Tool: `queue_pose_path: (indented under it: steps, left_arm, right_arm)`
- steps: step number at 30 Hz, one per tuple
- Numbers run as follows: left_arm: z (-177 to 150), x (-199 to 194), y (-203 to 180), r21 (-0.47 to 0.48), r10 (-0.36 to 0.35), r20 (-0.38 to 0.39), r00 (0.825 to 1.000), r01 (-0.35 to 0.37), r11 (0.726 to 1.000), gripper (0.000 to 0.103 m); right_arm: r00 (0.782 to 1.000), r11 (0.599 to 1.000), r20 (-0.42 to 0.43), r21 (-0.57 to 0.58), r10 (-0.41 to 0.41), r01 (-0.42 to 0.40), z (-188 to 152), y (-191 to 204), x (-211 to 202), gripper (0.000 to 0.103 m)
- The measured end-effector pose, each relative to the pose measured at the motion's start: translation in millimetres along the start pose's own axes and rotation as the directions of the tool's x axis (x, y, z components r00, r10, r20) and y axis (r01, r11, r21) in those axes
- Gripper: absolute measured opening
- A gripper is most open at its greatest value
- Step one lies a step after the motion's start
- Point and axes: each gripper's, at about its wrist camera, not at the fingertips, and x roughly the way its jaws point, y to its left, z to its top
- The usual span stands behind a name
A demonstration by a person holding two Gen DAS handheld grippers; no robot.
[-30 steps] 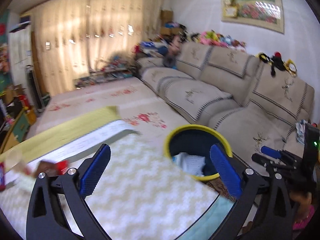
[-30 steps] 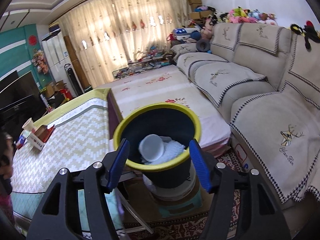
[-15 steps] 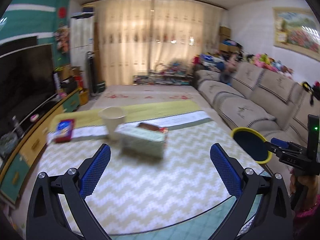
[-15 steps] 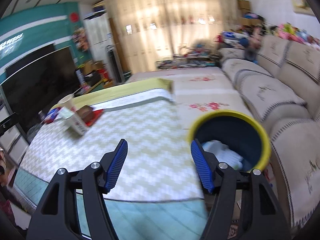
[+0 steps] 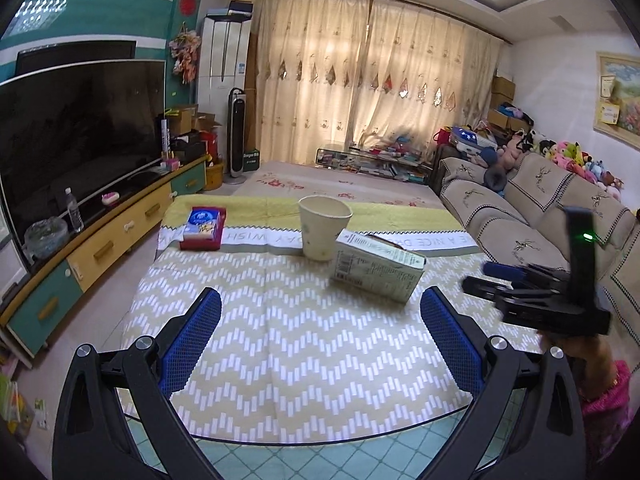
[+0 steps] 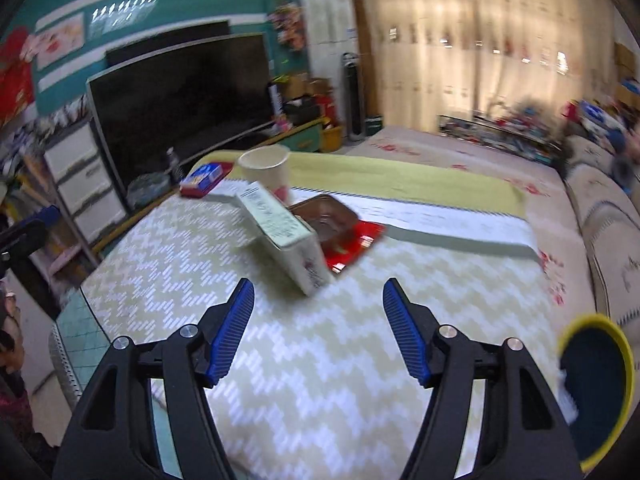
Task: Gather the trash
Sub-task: 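Grasp the white tea box with the right gripper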
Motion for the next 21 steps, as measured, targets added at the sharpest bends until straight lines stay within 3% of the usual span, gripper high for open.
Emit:
queue_pose_path:
  steps: [8,15,21]
  left_arm:
    - [-6.3,15.7,7.2,-0.033,-0.001,-0.038,0.999,-0.001,0.999,0.098]
    - [-10.9,27.2,7.1,-0.04,-0.01,-0.065,0.998,0.007,0.999,0.098]
    - [-13.0,35.8,6.5,-0.047,-0.013,-0.074,0.997,0.009,0.999,0.098]
  right_arm:
    - [0.996,0.995,-0.078,-0.085,0.037,-0.043,22.7,10.2,64.1,0.064]
    - [0.993,0.993,-0.101,-0.094,0.056,-0.066,26.0,12.2,87.9,0.064]
    - [0.992,0.989,-0.105,-0.118,0.074,-0.086,26.0,18.2,90.5,0.044]
